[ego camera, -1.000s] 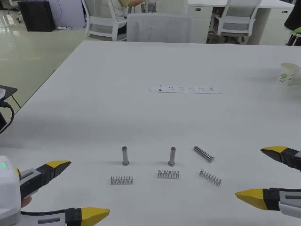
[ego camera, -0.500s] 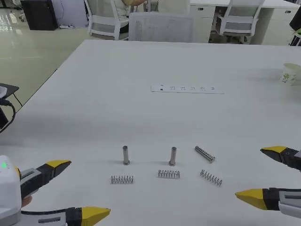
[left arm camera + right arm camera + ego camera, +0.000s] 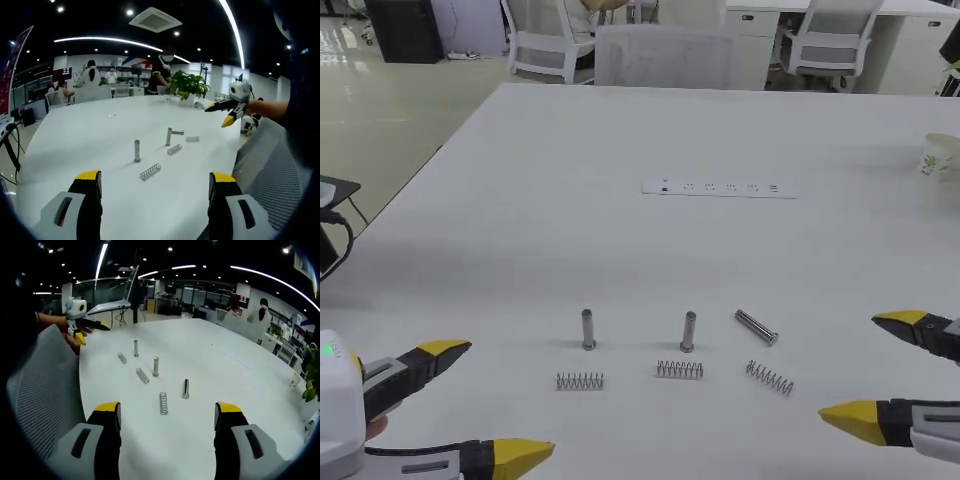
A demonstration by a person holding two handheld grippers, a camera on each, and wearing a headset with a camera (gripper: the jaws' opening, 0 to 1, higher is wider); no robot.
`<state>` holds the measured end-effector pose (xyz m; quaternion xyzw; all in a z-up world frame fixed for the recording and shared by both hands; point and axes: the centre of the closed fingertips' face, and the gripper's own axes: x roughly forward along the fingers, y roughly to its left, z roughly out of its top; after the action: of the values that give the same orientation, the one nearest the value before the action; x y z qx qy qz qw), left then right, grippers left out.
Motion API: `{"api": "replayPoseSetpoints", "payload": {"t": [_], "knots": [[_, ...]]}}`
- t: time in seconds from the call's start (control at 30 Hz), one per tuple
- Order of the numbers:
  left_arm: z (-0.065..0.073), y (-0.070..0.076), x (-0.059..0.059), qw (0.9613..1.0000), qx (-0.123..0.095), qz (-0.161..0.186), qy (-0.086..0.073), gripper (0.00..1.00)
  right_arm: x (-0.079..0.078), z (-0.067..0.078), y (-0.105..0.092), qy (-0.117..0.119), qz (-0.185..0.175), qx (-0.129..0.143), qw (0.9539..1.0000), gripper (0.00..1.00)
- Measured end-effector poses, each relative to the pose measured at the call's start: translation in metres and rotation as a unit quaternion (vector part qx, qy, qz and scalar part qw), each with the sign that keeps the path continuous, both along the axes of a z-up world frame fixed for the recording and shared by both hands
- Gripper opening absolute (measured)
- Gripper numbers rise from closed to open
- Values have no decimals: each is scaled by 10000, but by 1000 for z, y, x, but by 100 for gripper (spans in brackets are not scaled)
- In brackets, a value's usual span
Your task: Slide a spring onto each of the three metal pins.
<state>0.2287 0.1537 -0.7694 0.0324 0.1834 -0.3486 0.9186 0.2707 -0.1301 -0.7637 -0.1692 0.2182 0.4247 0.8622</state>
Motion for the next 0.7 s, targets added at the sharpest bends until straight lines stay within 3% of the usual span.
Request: {"api": "replayPoseSetpoints", "payload": {"t": [0.7], "knots": [[-1,-4,2,10000,-29,-76,10,85,-2,-3,-4,55,-50,-49,10000,75]]}}
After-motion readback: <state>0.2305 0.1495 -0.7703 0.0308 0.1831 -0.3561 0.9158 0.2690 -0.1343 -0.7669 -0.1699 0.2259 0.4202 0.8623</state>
